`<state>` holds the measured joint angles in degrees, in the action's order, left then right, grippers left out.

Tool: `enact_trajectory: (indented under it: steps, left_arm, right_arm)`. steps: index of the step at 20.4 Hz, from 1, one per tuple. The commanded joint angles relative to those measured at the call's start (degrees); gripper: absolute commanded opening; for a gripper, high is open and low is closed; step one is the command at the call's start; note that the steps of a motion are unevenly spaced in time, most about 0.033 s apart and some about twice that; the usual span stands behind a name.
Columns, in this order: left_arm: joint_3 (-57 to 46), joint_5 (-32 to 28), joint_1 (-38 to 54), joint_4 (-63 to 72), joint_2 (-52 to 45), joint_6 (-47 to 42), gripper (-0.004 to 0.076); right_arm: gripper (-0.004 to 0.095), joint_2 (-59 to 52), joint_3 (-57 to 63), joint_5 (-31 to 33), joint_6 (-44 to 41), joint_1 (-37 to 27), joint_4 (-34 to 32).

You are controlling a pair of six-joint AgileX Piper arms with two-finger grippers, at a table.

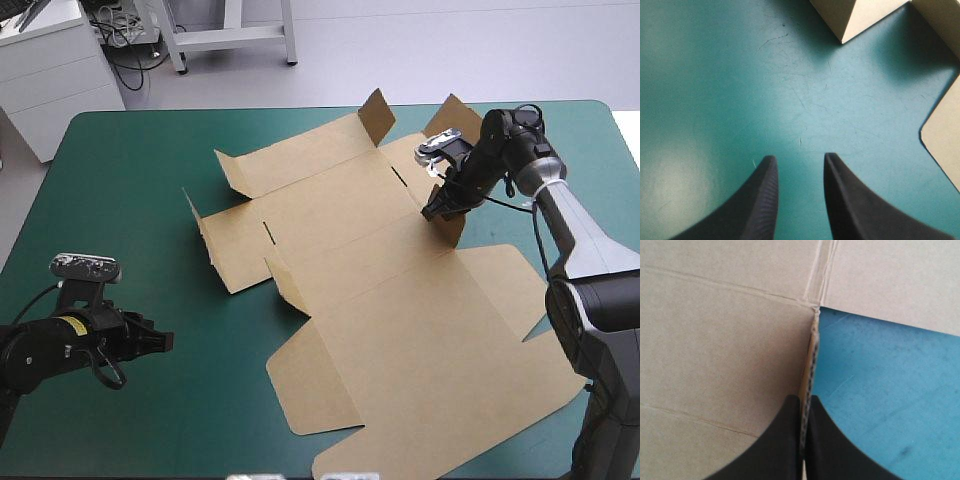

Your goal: Fold the box

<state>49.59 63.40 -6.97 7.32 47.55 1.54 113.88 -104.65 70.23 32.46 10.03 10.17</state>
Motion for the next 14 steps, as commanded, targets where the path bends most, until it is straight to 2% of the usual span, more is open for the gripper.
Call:
enact_trajectory:
  steps: [1,4,10,12,14]
  left_arm:
    - [1.9,-1.8,-0.1,0.3,-0.1,-0.2,0.0218]
    - [1.9,-1.4,-0.1,0.3,-0.1,0.3,0.0218]
    - [2.5,0.6,-0.1,0.3,-0.1,0.4,0.0218]
    - [3.8,0.6,-0.1,0.2,-0.1,0.4,0.0218]
    - [5.4,0.6,-0.1,-0.7,-0.1,0.4,0.0218]
  right_arm:
    - [-0.0023,-3.2,-2.1,1.1,8.8,1.9,0.9]
    - [-0.0023,-3.2,-2.1,1.1,23.1,6.4,1.0]
    - [-0.0023,-3.2,-2.1,-3.4,39.6,12.9,1.1]
    - [-0.0023,-3.2,-2.1,-8.2,48.3,14.4,2.1]
    - [-0.0023,-3.2,-2.1,-14.6,52.3,14.9,4.3]
